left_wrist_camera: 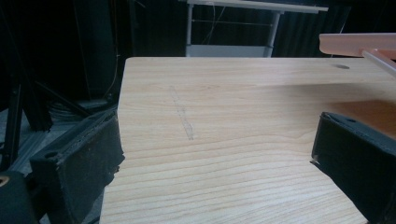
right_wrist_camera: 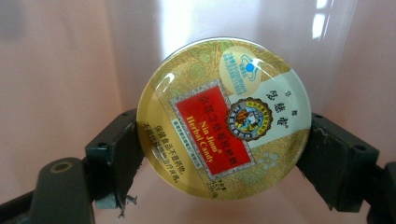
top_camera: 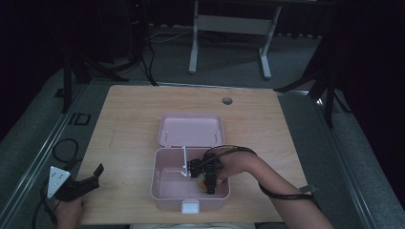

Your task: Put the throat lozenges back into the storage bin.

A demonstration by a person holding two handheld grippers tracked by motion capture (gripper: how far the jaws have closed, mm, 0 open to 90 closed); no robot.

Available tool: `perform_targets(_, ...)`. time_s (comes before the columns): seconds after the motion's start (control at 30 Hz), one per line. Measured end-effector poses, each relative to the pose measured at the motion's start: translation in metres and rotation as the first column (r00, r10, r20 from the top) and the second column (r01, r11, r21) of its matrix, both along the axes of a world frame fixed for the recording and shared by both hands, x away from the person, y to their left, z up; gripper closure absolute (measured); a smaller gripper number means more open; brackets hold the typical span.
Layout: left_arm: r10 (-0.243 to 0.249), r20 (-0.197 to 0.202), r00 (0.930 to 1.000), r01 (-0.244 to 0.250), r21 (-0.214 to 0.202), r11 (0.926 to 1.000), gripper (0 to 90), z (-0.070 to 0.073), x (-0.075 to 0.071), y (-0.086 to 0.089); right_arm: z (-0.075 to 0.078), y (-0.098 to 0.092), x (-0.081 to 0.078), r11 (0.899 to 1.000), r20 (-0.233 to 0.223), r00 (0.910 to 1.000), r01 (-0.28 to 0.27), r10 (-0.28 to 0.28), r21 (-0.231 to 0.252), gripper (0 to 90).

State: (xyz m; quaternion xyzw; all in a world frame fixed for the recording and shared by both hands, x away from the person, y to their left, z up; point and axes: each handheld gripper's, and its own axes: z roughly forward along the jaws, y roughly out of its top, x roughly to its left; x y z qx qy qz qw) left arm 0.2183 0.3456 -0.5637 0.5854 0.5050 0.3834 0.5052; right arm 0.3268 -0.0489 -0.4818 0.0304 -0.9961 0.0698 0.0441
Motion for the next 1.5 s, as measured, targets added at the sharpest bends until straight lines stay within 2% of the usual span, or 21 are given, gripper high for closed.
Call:
perform_targets(0.13, 0.0, 0.0, 1.0, 0.0, 0.0, 1.0, 2.2, 0.0, 0.0, 0.0, -0.008, -0.001, 0.001, 1.0, 0.004, 1.0, 0.004, -0.004, -0.023, 19.8)
perform_targets(0.33, 0.0, 0.0, 1.0, 0.0, 0.001, 1.0, 2.3, 0.0, 0.0, 0.0, -0.018, 0.001, -0.001, 0.999, -0.021, 0.9998, -0.005, 0.004, -0.054, 19.8)
perform_targets(0.6, 0.0, 0.001, 1.0, 0.0, -0.001, 1.0, 2.3, 0.0, 0.0, 0.0, -0.018, 0.0, -0.001, 0.998, -0.056, 0.9984, -0.001, -0.003, -0.061, 17.2)
perform_targets(0.77, -0.001, 0.001, 1.0, 0.001, 0.0, 1.0, 2.3, 0.0, 0.0, 0.0, -0.009, -0.002, 0.0, 1.0, -0.046, 0.9989, 0.009, -0.011, -0.029, 15.1)
perform_targets(0.97, 0.0, -0.001, 1.0, 0.0, 0.001, 1.0, 2.3, 0.0, 0.0, 0.0, 0.022, -0.009, 0.0, 0.995, -0.041, 0.9989, 0.026, -0.022, 0.092, 14.3)
perform_targets(1.1, 0.001, -0.002, 1.0, -0.001, 0.002, 1.0, 2.3, 0.0, 0.0, 0.0, 0.045, -0.019, 0.001, 0.981, -0.032, 0.9989, 0.041, -0.035, 0.188, 13.6)
perform_targets(1.23, 0.001, -0.002, 1.0, -0.001, 0.003, 1.0, 2.3, 0.0, 0.0, 0.0, 0.065, -0.034, 0.004, 0.959, -0.006, 0.9977, 0.066, -0.067, 0.276, 13.5)
perform_targets(1.33, 0.0, -0.003, 1.0, 0.0, 0.001, 1.0, 2.3, 0.0, 0.0, 0.0, 0.079, -0.049, 0.007, 0.934, -0.003, 0.9948, 0.096, -0.102, 0.344, 13.4)
perform_targets(1.37, 0.001, -0.003, 1.0, -0.001, 0.001, 1.0, 2.3, 0.0, 0.0, 0.0, 0.084, -0.057, 0.008, 0.923, 0.007, 0.9937, 0.101, -0.111, 0.372, 13.4)
perform_targets(1.4, 0.0, -0.003, 1.0, 0.0, 0.001, 1.0, 2.3, 0.0, 0.0, 0.0, 0.087, -0.061, 0.009, 0.916, 0.008, 0.9927, 0.108, -0.12, 0.386, 13.4)
perform_targets(1.5, 0.0, -0.003, 1.0, 0.0, 0.002, 1.0, 2.3, 0.0, 0.0, 0.0, 0.096, -0.08, 0.01, 0.888, 0.022, 0.987, 0.133, -0.159, 0.439, 13.3)
